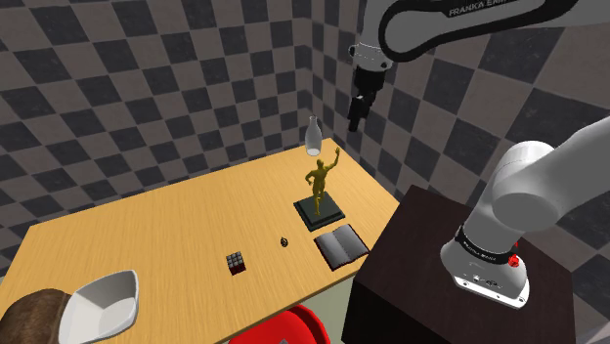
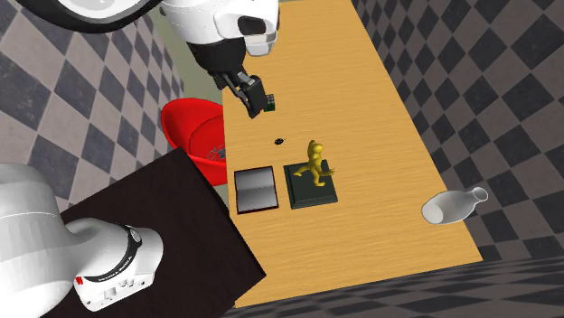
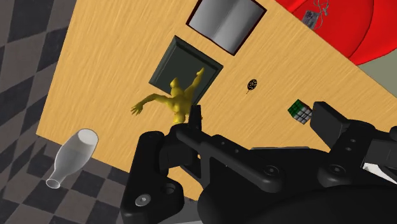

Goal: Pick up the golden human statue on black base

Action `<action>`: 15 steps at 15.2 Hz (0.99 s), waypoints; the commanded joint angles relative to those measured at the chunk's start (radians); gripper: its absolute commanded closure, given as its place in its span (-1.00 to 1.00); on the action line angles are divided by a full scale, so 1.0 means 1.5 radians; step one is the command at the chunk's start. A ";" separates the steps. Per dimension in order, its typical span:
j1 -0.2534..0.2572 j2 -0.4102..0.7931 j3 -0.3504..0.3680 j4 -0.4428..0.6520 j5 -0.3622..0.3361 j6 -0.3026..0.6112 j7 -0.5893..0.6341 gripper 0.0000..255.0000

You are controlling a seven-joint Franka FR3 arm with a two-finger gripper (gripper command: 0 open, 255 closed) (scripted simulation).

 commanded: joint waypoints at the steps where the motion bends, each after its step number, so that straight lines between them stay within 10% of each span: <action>1: -0.001 0.040 -0.005 -0.003 -0.007 0.039 -0.018 -1.00; 15: -0.014 0.389 -0.037 0.103 -0.042 0.256 -0.127 -1.00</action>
